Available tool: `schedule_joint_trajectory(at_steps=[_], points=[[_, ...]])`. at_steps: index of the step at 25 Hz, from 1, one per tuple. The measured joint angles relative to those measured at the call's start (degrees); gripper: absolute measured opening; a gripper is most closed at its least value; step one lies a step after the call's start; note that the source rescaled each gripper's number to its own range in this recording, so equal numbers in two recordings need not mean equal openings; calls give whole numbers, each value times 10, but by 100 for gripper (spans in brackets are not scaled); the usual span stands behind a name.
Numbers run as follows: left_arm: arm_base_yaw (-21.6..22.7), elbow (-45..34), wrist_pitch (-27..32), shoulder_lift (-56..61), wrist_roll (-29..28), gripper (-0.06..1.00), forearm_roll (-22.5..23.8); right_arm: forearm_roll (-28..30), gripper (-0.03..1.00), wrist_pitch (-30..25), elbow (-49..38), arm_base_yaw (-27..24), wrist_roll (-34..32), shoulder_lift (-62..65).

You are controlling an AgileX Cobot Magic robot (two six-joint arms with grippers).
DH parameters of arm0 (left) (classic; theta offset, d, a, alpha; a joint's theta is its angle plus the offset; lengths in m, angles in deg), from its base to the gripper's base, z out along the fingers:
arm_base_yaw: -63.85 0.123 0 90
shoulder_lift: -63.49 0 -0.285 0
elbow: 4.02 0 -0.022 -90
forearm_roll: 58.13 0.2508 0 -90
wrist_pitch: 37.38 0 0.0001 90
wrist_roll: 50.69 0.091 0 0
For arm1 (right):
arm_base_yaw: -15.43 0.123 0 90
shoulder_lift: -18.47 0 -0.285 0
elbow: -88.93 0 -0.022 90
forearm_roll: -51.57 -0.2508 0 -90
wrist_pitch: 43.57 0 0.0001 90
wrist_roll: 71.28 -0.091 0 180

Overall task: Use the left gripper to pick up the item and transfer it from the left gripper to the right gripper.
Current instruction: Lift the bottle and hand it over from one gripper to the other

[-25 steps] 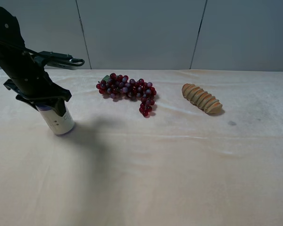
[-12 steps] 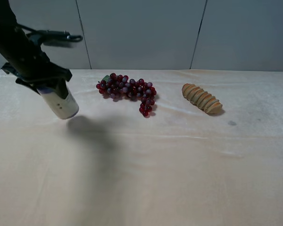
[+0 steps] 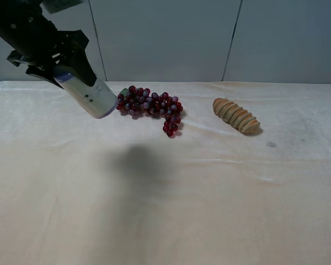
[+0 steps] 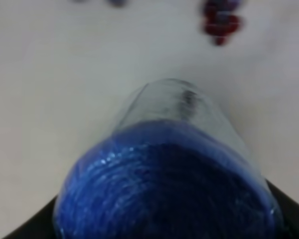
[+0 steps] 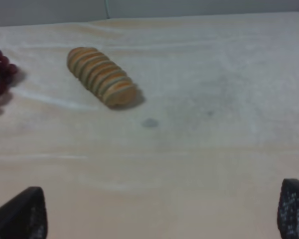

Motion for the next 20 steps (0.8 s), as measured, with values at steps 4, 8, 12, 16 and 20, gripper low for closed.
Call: schedule_joint_trajectory(at_steps=[4, 8, 12, 16, 20], points=[[0, 0, 2, 0, 54, 1, -106, -17, 100, 3, 36, 0, 9, -68], [-6, 0, 4, 0, 80, 1, -165, -34, 100, 7, 75, 0, 60, -151], [-43, 0, -17, 0, 92, 1, -186, -89, 100, 18, 97, 1, 143, -224], [-100, 0, -32, -3, 97, 1, -191, -139, 100, 66, 99, 38, 196, -269], [-148, 0, -35, -28, 98, 1, -206, -150, 100, 104, 99, 102, 233, -306]])
